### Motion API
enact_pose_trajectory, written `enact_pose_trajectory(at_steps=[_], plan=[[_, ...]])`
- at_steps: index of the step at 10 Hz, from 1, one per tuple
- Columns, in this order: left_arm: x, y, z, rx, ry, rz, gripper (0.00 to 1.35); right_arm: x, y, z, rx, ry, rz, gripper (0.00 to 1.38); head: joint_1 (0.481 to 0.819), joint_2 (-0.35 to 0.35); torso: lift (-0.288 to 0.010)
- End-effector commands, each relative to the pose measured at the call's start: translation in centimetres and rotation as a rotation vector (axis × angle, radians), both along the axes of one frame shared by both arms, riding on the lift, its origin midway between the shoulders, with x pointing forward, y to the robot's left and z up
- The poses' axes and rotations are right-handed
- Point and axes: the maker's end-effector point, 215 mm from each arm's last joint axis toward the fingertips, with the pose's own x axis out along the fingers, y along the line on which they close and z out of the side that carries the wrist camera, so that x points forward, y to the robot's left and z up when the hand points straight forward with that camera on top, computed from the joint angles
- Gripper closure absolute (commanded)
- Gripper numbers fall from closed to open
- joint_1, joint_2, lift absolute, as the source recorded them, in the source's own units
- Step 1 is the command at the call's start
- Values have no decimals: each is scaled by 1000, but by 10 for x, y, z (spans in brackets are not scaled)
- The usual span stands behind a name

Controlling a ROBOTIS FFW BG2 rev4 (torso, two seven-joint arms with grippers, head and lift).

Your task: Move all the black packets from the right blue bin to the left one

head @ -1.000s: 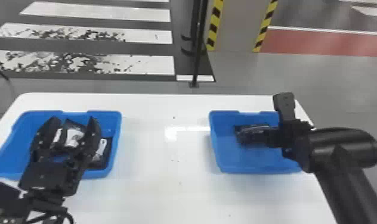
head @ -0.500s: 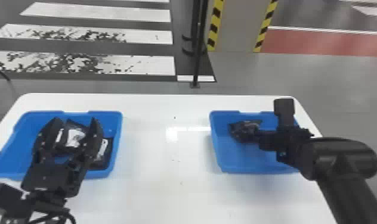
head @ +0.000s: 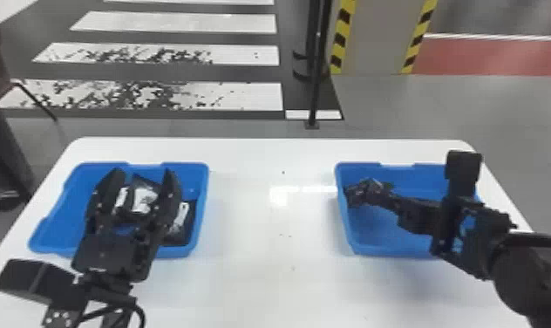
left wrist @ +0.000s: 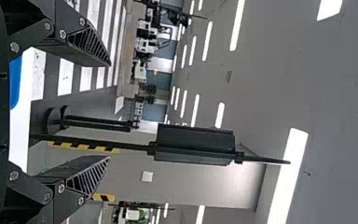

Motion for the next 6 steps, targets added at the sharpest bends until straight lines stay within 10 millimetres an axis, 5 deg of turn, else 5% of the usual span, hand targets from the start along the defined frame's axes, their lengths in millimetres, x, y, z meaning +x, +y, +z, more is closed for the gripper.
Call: enact_pose_trajectory(at_steps=[1,5,6], plan=[[0,-2,-1,-2,3,-4,360,-6,12,22,30,-41,24,1110,695,-15,-140],[0,-2,-1,-4,3,-4,360,-13,13,18,36,-21,26,1110,695,7,-140],[0,-2,-1,-2,3,-4,360,-17,13,9,45,15,31,937,695,7,-140]])
